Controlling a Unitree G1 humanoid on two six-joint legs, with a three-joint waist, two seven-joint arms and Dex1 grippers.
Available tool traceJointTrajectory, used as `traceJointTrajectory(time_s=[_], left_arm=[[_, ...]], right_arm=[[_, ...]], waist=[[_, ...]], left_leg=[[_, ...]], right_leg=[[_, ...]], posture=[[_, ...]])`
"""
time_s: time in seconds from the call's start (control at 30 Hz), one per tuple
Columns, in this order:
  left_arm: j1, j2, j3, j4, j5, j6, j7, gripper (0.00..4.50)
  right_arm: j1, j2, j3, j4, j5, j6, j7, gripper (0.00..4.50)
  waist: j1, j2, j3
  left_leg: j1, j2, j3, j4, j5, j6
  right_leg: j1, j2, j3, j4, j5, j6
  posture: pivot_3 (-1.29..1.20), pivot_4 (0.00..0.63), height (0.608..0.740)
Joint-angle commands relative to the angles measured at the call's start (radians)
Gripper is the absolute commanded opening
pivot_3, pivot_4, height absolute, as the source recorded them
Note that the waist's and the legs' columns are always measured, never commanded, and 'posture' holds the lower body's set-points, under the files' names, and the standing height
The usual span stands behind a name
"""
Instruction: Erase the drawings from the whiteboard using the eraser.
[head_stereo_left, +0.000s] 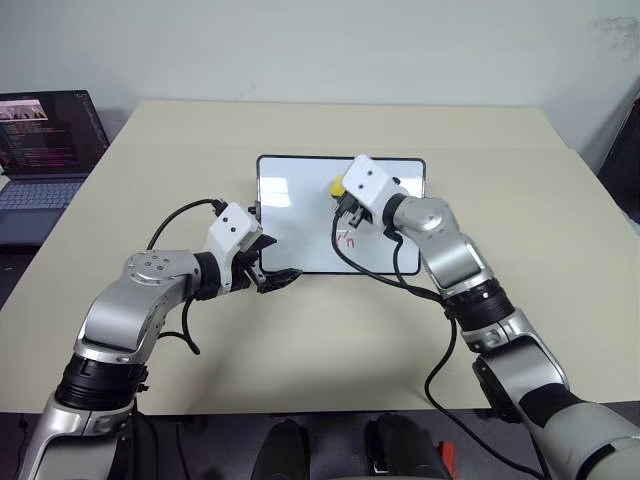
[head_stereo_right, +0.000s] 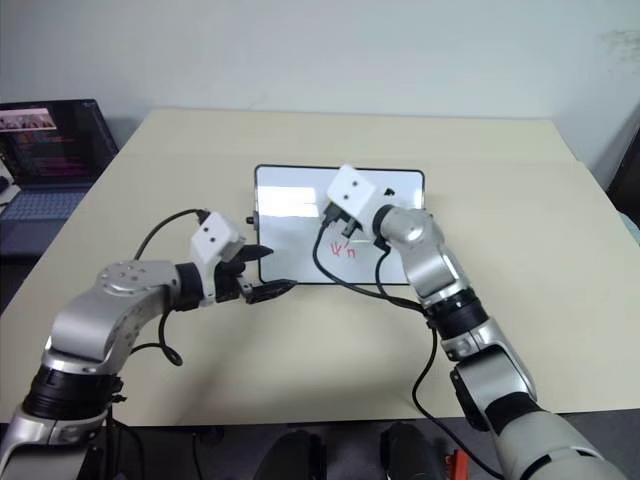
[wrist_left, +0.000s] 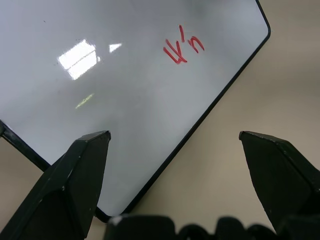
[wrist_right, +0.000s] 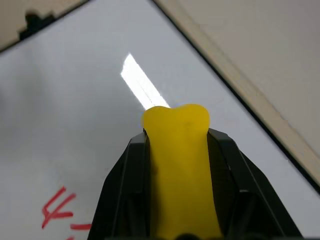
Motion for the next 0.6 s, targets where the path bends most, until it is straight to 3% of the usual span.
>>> traceJointTrajectory(time_s=[0.03, 0.23, 0.4, 0.6], left_arm=[[0.004, 0.037, 0.024, -0.005, -0.001, -0.039, -0.040, 4.50], [0.049, 0.085, 0.040, 0.009, 0.000, -0.054, -0.077, 4.50], [0.077, 0.102, 0.040, 0.012, 0.006, -0.064, -0.082, 4.50], [0.110, 0.120, 0.040, 0.024, 0.014, -0.070, -0.084, 4.50]], right_arm=[[0.046, -0.014, -0.058, -0.254, 0.084, 0.121, 0.040, 1.20], [0.248, -0.109, 0.020, -0.529, 0.114, 0.279, 0.079, 1.20], [0.377, -0.205, 0.111, -0.592, 0.044, 0.250, 0.041, 1.20], [0.409, -0.198, 0.183, -0.555, -0.023, 0.186, -0.031, 1.20]], waist=[[0.001, 0.000, 0.000], [0.001, 0.000, 0.000], [0.000, 0.000, 0.000], [-0.003, -0.001, 0.000]], left_leg=[[0.000, 0.000, 0.000, -0.001, 0.000, 0.000], [0.001, -0.002, 0.001, -0.008, 0.000, 0.000], [0.002, -0.002, 0.001, -0.008, 0.000, 0.000], [0.002, -0.001, 0.002, -0.009, 0.000, 0.000]], right_leg=[[0.000, 0.000, 0.000, -0.001, 0.000, 0.000], [0.000, -0.002, 0.000, -0.004, -0.001, 0.000], [-0.001, -0.002, 0.000, -0.003, -0.001, 0.000], [-0.002, 0.001, 0.002, -0.002, -0.001, 0.000]], posture=[[0.00, 0.150, 0.740], [0.00, 0.150, 0.740], [0.00, 0.150, 0.740], [0.00, 0.150, 0.740]])
